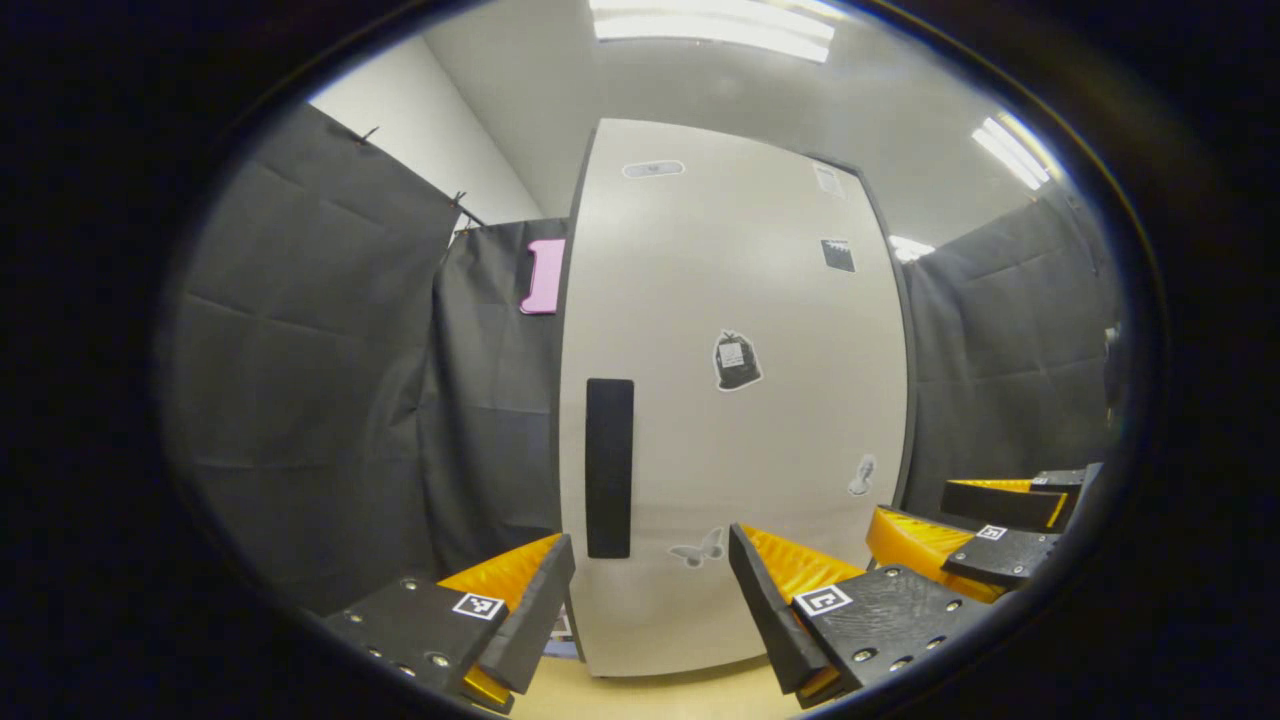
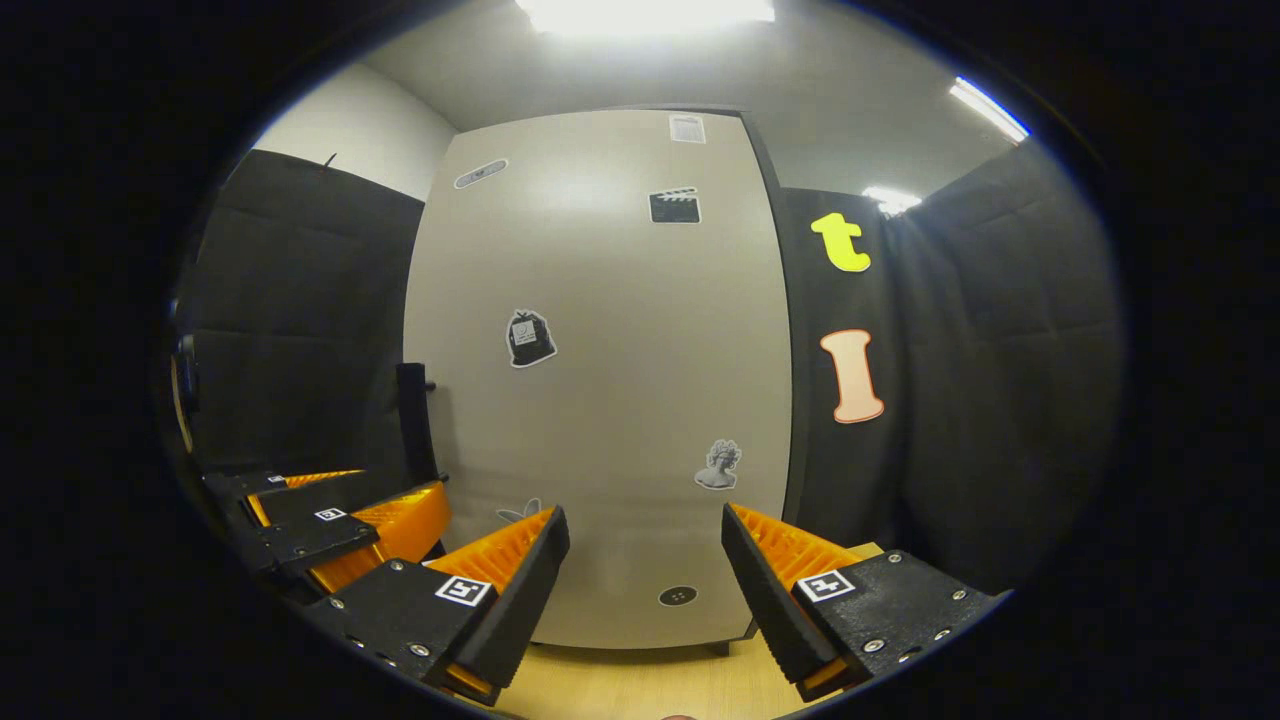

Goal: Open the cabinet door with the right hand, grasp the bottle in the cabinet with the left hand and place it on the coaster, then close the cabinet door with the right hand.

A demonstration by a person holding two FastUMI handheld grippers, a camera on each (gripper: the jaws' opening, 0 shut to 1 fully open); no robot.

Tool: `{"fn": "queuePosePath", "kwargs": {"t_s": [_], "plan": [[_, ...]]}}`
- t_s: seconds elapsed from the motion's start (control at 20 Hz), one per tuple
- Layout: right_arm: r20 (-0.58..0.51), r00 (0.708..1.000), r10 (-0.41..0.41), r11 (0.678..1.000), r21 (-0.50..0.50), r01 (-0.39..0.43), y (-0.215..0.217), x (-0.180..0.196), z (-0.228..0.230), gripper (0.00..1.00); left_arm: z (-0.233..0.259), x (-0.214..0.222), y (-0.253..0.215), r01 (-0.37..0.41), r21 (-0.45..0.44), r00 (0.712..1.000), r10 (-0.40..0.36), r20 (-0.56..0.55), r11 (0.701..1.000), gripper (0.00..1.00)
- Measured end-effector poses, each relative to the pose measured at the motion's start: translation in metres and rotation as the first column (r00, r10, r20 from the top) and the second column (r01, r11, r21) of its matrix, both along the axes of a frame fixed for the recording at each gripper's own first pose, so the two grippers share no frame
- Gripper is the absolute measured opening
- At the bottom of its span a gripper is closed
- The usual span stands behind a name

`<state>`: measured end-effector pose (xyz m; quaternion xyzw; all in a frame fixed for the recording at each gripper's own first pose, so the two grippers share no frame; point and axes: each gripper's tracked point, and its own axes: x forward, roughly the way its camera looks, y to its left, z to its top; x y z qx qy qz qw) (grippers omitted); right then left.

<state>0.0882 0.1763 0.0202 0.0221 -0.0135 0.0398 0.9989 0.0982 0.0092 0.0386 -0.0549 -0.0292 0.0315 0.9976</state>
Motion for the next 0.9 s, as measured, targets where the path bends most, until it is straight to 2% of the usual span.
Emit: {"fn": "queuePosePath", "kwargs": {"t_s": [0.35,0.4,0.5,0.9], "plan": [[-0.013,1.0,-0.005,1.0,0.01,0.005,-0.003,-0.001,-0.004,0.95,0.005,-0.002,-0.003,0.009,0.004,1.0,-0.009,0.012,1.0,0.89],[-0.016,1.0,-0.004,1.0,0.011,0.004,-0.003,-0.001,-0.005,0.92,0.005,-0.001,-0.003,0.01,0.003,1.0,-0.01,0.012,1.0,0.89],[-0.021,1.0,-0.006,1.0,0.013,0.006,-0.004,-0.002,-0.007,0.95,0.003,-0.002,-0.003,0.011,0.001,1.0,-0.011,0.007,1.0,0.89],[-0.009,0.999,-0.034,0.999,0.031,0.034,-0.013,-0.003,-0.002,0.95,0.006,-0.006,0.002,-0.005,-0.004,1.0,0.005,0.025,1.0,0.89]]}}
